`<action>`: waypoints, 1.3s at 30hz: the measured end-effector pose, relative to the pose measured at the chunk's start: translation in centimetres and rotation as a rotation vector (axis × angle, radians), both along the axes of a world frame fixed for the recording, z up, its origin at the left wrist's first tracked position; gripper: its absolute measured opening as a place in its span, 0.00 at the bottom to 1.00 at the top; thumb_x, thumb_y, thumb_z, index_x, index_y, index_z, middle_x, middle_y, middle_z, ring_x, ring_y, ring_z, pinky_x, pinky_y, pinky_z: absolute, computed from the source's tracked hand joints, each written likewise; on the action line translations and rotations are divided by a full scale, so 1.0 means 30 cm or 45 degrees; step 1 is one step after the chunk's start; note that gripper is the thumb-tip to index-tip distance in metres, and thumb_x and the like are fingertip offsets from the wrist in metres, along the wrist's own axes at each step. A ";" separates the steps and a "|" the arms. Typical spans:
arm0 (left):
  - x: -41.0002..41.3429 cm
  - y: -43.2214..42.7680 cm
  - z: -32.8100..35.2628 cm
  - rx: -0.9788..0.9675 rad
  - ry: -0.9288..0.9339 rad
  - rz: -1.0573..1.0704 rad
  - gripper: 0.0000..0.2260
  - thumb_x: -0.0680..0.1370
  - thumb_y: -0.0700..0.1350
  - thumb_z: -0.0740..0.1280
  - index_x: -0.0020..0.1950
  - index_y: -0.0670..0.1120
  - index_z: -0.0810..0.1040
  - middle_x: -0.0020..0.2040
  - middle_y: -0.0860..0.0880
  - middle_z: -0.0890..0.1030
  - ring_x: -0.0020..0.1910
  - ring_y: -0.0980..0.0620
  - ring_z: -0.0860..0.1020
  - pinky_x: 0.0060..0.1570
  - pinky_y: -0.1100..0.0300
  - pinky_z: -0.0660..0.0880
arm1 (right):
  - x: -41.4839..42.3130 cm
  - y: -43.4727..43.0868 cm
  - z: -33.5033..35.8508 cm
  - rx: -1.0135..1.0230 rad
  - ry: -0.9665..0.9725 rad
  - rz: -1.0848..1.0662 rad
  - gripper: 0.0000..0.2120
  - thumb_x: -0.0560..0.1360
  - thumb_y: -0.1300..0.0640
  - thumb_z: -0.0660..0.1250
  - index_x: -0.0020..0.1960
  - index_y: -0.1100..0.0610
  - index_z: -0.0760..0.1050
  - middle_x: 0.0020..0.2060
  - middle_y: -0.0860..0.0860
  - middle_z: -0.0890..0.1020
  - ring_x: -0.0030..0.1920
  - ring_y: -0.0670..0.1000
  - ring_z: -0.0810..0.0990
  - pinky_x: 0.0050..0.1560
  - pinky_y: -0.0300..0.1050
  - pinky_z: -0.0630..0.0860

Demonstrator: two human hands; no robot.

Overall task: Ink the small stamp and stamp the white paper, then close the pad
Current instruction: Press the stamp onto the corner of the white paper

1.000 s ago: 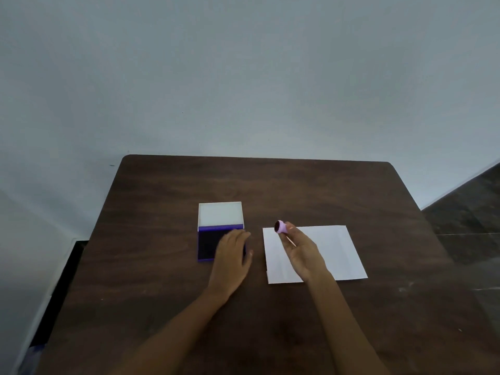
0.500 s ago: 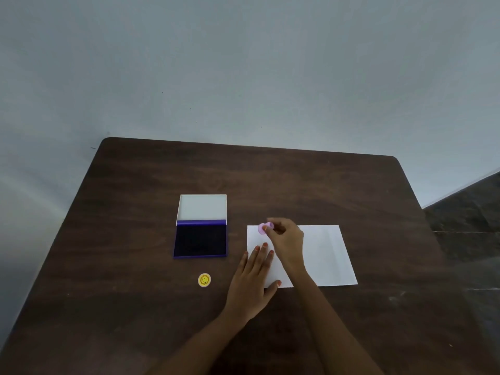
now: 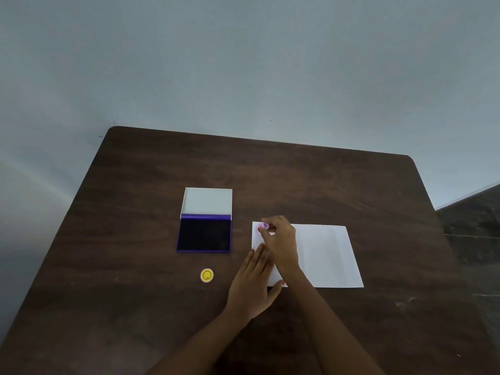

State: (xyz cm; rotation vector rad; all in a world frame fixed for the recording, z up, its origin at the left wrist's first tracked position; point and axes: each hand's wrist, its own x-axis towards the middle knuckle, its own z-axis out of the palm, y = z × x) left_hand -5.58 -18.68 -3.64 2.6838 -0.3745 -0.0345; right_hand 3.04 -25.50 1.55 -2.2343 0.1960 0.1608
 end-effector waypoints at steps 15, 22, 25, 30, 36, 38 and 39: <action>-0.009 -0.001 0.015 0.005 -0.119 0.031 0.28 0.67 0.58 0.71 0.62 0.45 0.74 0.60 0.47 0.79 0.60 0.49 0.76 0.61 0.54 0.64 | -0.006 0.029 -0.019 -0.145 -0.025 0.109 0.12 0.74 0.59 0.65 0.56 0.61 0.75 0.56 0.58 0.79 0.54 0.55 0.77 0.56 0.41 0.71; -0.013 0.000 0.013 0.013 -0.079 0.024 0.27 0.68 0.58 0.70 0.62 0.45 0.74 0.61 0.47 0.78 0.61 0.49 0.75 0.63 0.53 0.62 | -0.023 0.038 -0.029 -0.152 -0.112 0.098 0.11 0.74 0.60 0.65 0.56 0.61 0.75 0.55 0.58 0.80 0.55 0.55 0.77 0.55 0.41 0.71; -0.008 -0.001 0.013 0.046 -0.106 0.014 0.28 0.67 0.60 0.71 0.61 0.46 0.75 0.60 0.48 0.80 0.60 0.50 0.76 0.62 0.55 0.63 | -0.025 0.041 -0.032 -0.147 -0.142 0.093 0.11 0.74 0.60 0.65 0.55 0.61 0.75 0.54 0.58 0.80 0.54 0.55 0.77 0.55 0.42 0.72; -0.001 -0.009 0.036 0.034 -0.107 0.019 0.28 0.67 0.59 0.71 0.61 0.46 0.75 0.60 0.48 0.80 0.60 0.50 0.76 0.62 0.54 0.63 | -0.022 0.033 -0.010 -0.142 -0.181 0.074 0.11 0.74 0.60 0.65 0.55 0.61 0.75 0.54 0.58 0.80 0.54 0.55 0.77 0.54 0.42 0.72; -0.003 0.000 0.012 -0.010 -0.001 0.021 0.29 0.74 0.58 0.61 0.70 0.44 0.63 0.70 0.45 0.67 0.70 0.48 0.63 0.68 0.49 0.54 | 0.006 0.011 -0.009 0.088 0.013 -0.125 0.09 0.71 0.61 0.68 0.51 0.61 0.77 0.49 0.58 0.83 0.49 0.53 0.79 0.49 0.39 0.72; -0.001 0.000 0.004 -0.032 0.015 0.007 0.30 0.76 0.59 0.55 0.73 0.46 0.53 0.74 0.46 0.56 0.73 0.49 0.53 0.70 0.49 0.48 | 0.021 -0.027 0.007 0.325 0.092 -0.319 0.10 0.70 0.60 0.70 0.50 0.61 0.78 0.48 0.57 0.83 0.47 0.52 0.79 0.45 0.37 0.73; -0.002 0.001 0.002 -0.038 0.019 0.005 0.30 0.77 0.59 0.53 0.74 0.48 0.50 0.75 0.48 0.53 0.73 0.49 0.51 0.70 0.49 0.46 | 0.023 -0.045 0.020 0.467 0.142 -0.426 0.09 0.69 0.59 0.71 0.49 0.60 0.79 0.47 0.56 0.83 0.46 0.51 0.79 0.43 0.38 0.74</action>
